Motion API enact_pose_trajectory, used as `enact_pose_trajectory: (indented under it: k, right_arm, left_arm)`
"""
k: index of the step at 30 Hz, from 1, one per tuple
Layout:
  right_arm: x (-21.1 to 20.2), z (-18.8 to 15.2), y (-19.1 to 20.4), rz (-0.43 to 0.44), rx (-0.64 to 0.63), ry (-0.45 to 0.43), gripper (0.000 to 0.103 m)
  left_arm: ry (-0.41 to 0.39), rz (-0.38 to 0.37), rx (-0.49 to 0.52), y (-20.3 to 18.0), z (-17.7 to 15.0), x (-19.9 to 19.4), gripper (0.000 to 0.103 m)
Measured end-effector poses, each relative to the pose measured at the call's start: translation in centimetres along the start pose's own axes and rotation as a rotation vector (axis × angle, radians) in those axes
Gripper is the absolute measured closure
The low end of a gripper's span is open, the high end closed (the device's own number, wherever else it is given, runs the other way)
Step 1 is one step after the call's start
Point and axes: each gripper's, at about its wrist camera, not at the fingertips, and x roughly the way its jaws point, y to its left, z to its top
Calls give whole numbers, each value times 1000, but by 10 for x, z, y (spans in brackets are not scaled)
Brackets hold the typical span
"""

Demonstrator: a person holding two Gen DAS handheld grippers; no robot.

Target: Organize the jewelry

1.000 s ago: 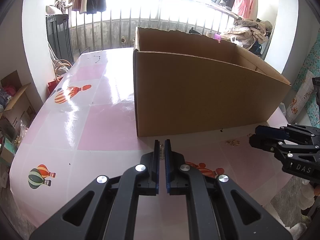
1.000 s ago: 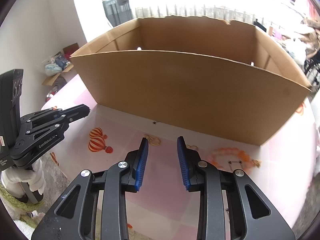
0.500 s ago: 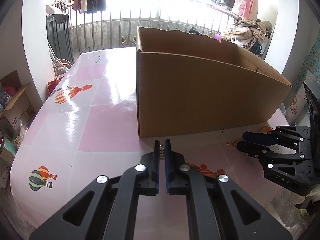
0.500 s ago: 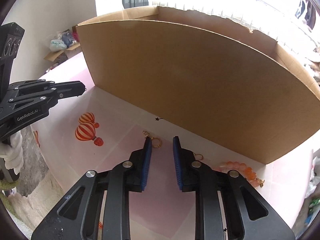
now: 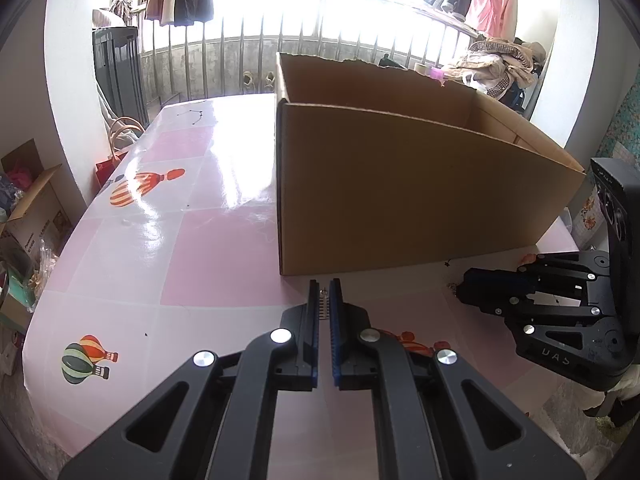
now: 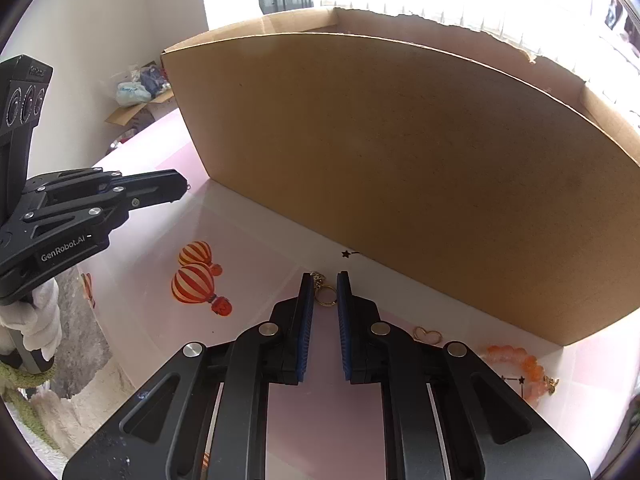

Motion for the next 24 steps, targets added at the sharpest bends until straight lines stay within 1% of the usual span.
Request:
enact_pose_trajectory:
  k: [1,3,6,7,8,16,18,19,22,24]
  right_arm:
    - [0,0,-3,7,-2,1,91]
    - [1,3,-1,7,-10,4,94]
    - [2,1,-5,6,-3,-5,95]
    - [1,0,-6,5,3,-10,97]
    - [-1,0,-7,8,11,-15,103]
    - [-11,-11,-22,20,79,-32,103]
    - [-13,-11,-24,43,88,-34,102]
    - [-12,-11,-23,52,86,-37,100]
    - [-11,-7,-18,44,54,-36,99]
    - [-12,-5,-17,45,45,-37,95]
  left_arm:
    - [0,0,0,0,1,0,99]
    - [0,-1,0,1,1,0,99]
    - [-2,0,1,1,1,0,99]
    - [-1,1,1,0,1,0,99]
    - [-2,2,2,1,1,0,99]
    - [-3,2,2,1,2,-1,99]
    - [-3,2,2,2,2,-1,99]
    - [-4,2,1,2,3,-1,99]
    - [-5,4,1,1,2,-3,99]
    - [-7,6,2,2,2,-4,99]
